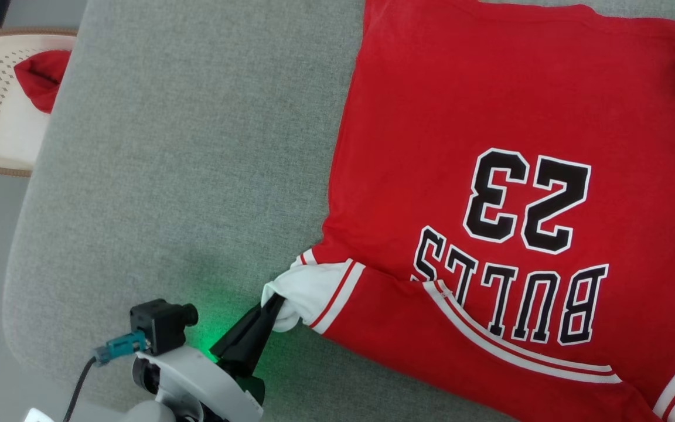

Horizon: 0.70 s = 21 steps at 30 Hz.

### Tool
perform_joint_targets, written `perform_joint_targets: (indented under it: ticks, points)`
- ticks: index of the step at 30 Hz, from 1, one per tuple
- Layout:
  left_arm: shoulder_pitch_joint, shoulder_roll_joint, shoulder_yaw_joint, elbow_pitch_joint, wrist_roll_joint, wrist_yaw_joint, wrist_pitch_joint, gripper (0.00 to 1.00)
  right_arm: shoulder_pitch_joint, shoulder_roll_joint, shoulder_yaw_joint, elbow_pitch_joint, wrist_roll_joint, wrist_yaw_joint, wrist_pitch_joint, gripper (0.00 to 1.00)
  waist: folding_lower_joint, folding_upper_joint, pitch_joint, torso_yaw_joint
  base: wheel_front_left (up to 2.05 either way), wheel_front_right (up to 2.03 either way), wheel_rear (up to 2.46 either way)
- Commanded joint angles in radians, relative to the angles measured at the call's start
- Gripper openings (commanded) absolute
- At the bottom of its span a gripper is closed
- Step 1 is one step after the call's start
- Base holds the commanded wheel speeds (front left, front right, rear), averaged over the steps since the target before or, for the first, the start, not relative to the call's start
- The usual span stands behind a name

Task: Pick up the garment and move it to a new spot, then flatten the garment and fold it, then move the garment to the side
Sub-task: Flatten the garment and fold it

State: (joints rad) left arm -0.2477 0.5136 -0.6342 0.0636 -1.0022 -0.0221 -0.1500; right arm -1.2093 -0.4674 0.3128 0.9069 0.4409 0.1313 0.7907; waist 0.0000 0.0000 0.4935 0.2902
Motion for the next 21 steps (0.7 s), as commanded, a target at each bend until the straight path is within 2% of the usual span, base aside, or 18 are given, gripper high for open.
perform_joint_targets:
  ticks: [1, 5, 7, 8, 9, 10, 15, 21]
  points:
    - [-0.014, -0.003, -0.004, 0.011, -0.001, 0.0, 0.004, 0.0, 0.049, 0.015, 0.024, 0.045, 0.006, -0.001, 0.037, 1.0, 0.0, 0.0, 0.005, 0.001, 0.0, 0.0, 0.0]
    - [-0.022, -0.006, -0.004, 0.015, 0.003, -0.004, -0.001, 0.0, 0.042, 0.016, 0.032, 0.063, 0.005, -0.001, 0.065, 0.98, 0.0, 0.0, 0.013, 0.003, 0.0, 0.0, 0.0]
    - [-0.027, -0.008, -0.005, 0.018, 0.005, -0.006, -0.003, 0.0, 0.033, 0.017, 0.033, 0.065, 0.002, -0.001, 0.067, 0.59, 0.0, 0.0, 0.016, 0.004, 0.0, 0.0, 0.0]
    - [-0.029, -0.009, -0.005, 0.019, 0.005, -0.008, -0.004, 0.0, 0.029, 0.018, 0.033, 0.067, -0.001, -0.001, 0.065, 0.45, 0.0, 0.0, 0.017, 0.004, 0.0, 0.0, 0.0]
    - [-0.03, -0.01, -0.005, 0.021, 0.005, -0.008, -0.004, 0.0, 0.025, 0.02, 0.033, 0.068, -0.002, -0.001, 0.062, 0.2, 0.0, 0.0, 0.017, 0.004, 0.0, 0.0, 0.0]
    - [-0.033, -0.012, -0.004, 0.022, 0.005, -0.008, -0.004, 0.0, 0.022, 0.021, 0.032, 0.067, -0.003, -0.001, 0.054, 0.0, 0.0, 0.0, 0.017, 0.004, 0.0, 0.0, 0.0]
    - [-0.044, -0.015, 0.003, 0.029, 0.002, -0.014, -0.013, 0.0, 0.013, 0.013, 0.03, 0.07, 0.0, -0.001, 0.048, 0.0, 0.0, 0.0, 0.01, 0.001, 0.0, 0.0, 0.0]
    - [-0.053, -0.013, 0.011, 0.032, 0.005, -0.011, -0.027, 0.0, 0.011, 0.008, 0.032, 0.062, 0.042, -0.001, 0.104, 0.0, 0.0, 0.0, -0.018, -0.021, 0.0, 0.0, 0.0]
